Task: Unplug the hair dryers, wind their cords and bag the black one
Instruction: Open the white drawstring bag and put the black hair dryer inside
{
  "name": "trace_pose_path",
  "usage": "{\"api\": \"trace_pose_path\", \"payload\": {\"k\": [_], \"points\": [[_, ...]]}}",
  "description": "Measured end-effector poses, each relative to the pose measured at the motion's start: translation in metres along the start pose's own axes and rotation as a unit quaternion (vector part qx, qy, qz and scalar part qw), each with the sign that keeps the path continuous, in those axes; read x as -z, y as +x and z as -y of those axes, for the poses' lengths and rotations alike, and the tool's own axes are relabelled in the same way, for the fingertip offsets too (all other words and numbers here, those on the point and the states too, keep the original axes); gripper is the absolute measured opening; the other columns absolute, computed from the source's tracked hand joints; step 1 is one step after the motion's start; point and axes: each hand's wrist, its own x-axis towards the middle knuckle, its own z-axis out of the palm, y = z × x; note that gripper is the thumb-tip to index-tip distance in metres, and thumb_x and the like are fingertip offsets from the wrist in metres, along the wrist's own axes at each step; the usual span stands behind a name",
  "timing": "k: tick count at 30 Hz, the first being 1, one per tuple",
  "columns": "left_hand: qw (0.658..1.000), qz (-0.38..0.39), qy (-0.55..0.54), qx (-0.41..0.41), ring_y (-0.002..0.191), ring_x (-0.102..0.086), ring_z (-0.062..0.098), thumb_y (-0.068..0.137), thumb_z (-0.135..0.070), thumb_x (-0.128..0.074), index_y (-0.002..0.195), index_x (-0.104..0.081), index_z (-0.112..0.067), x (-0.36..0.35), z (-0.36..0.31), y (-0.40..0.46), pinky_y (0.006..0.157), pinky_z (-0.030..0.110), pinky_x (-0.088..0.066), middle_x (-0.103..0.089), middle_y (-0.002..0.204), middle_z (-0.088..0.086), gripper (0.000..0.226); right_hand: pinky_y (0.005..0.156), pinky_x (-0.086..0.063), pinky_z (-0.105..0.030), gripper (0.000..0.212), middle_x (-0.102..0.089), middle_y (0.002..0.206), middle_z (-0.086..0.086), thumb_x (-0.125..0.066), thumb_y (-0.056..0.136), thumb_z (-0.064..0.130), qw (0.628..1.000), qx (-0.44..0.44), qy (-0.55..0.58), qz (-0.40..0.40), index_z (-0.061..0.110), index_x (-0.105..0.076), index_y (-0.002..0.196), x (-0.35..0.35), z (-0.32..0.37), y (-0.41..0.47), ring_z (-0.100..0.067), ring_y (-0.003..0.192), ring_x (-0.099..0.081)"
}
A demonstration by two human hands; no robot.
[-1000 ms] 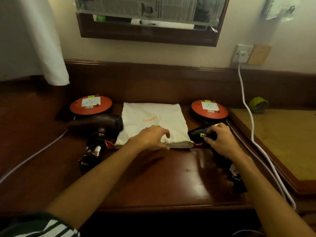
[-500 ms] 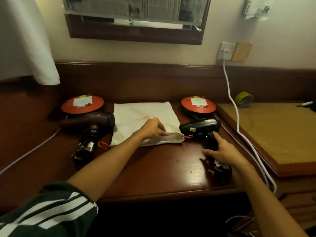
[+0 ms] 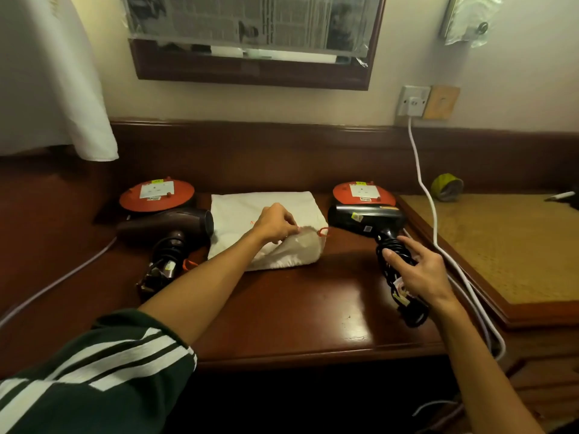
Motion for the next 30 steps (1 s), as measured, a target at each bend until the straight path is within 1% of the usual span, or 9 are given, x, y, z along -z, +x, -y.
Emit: {"api": "trace_pose_path", "payload": {"k": [4, 6, 11, 14, 17, 21, 23, 27, 30], "points": [[0.999, -0.024, 0.046, -0.002, 0.067, -0.071, 0.023, 0.091, -0.013, -0.076, 0.097, -0.079, -0.003, 0.004, -0.012, 0.001, 0.048, 0.027, -0.054, -0.070, 0.079, 0.011, 0.013, 0.072, -0.052, -0.010, 0.052, -0.068, 0.104, 0.009, -0.077, 0.088, 0.018, 0.995, 0.078, 0.008, 0.053, 0.026, -0.057, 0.135, 0.008, 0.024, -0.014, 0.007, 0.088, -0.068], [0.999, -0.012, 0.033, -0.020, 0.071, -0.071, 0.026, 0.091, -0.002, -0.070, 0.099, -0.078, 0.000, 0.011, -0.022, 0.006, 0.050, 0.028, -0.054, -0.071, 0.083, 0.013, 0.012, 0.072, -0.052, -0.007, 0.051, -0.069, 0.104, 0.014, -0.077, 0.087, 0.015, 0.989, 0.105, 0.005, 0.103, 0.029, -0.057, 0.131, 0.007, 0.032, -0.023, 0.013, 0.088, -0.068], [0.995, -0.018, 0.019, -0.094, 0.070, -0.066, 0.007, 0.088, -0.026, -0.081, 0.087, -0.081, -0.014, 0.028, -0.046, 0.009, 0.058, 0.012, -0.044, -0.070, 0.075, -0.001, 0.012, 0.079, -0.061, -0.030, 0.055, -0.075, 0.107, 0.005, -0.081, 0.081, 0.033, 0.972, 0.101, -0.036, 0.212, 0.030, -0.064, 0.133, -0.011, 0.023, -0.032, -0.011, 0.095, -0.074], [0.988, -0.010, 0.047, -0.147, 0.074, -0.066, 0.007, 0.087, -0.031, -0.082, 0.089, -0.082, -0.017, 0.026, -0.053, 0.006, 0.067, 0.018, -0.046, -0.067, 0.072, -0.008, 0.015, 0.088, -0.060, -0.035, 0.058, -0.074, 0.115, 0.004, -0.081, 0.080, 0.040, 0.961, 0.077, -0.058, 0.261, 0.032, -0.063, 0.134, -0.027, 0.018, -0.029, -0.014, 0.103, -0.072], [0.977, 0.011, 0.082, -0.198, 0.074, -0.068, 0.011, 0.088, -0.033, -0.080, 0.091, -0.081, -0.017, 0.021, -0.055, -0.001, 0.067, 0.023, -0.051, -0.067, 0.076, -0.006, 0.016, 0.098, -0.056, -0.039, 0.061, -0.070, 0.124, 0.004, -0.081, 0.081, 0.041, 0.962, 0.076, -0.095, 0.246, 0.027, -0.062, 0.137, -0.048, 0.013, -0.018, -0.013, 0.113, -0.068], [0.969, 0.022, 0.093, -0.228, 0.082, -0.068, 0.014, 0.091, -0.031, -0.078, 0.095, -0.080, -0.016, 0.023, -0.056, -0.007, 0.072, 0.029, -0.056, -0.067, 0.085, -0.005, 0.015, 0.093, -0.048, -0.022, 0.058, -0.068, 0.129, -0.005, -0.078, 0.087, 0.031, 0.979, 0.067, -0.122, 0.146, 0.015, -0.060, 0.140, -0.079, 0.020, -0.009, -0.022, 0.120, -0.064], [0.967, 0.024, 0.092, -0.238, 0.082, -0.067, 0.014, 0.091, -0.032, -0.078, 0.095, -0.080, -0.016, 0.024, -0.059, -0.009, 0.071, 0.029, -0.055, -0.066, 0.086, -0.004, 0.017, 0.090, -0.045, -0.022, 0.055, -0.066, 0.132, -0.008, -0.074, 0.090, 0.029, 0.985, 0.059, -0.130, 0.095, 0.012, -0.059, 0.140, -0.093, 0.029, -0.004, -0.025, 0.123, -0.061], [0.962, 0.023, 0.071, -0.264, 0.074, -0.063, 0.010, 0.088, -0.033, -0.081, 0.094, -0.081, -0.015, 0.025, -0.069, -0.009, 0.065, 0.025, -0.050, -0.069, 0.084, -0.002, 0.019, 0.064, -0.049, -0.011, 0.033, -0.073, 0.114, -0.009, -0.069, 0.091, 0.022, 0.990, 0.031, -0.093, 0.097, 0.015, -0.068, 0.124, -0.115, 0.046, 0.018, -0.020, 0.093, -0.067], [0.959, 0.031, 0.062, -0.275, 0.076, -0.065, 0.010, 0.088, -0.032, -0.081, 0.094, -0.081, -0.015, 0.025, -0.077, -0.008, 0.063, 0.024, -0.053, -0.070, 0.086, -0.002, 0.018, 0.076, -0.054, -0.030, 0.030, -0.072, 0.107, -0.008, -0.070, 0.088, 0.025, 0.990, -0.023, -0.093, 0.102, 0.014, -0.067, 0.116, -0.137, 0.052, 0.036, -0.021, 0.095, -0.065]]}}
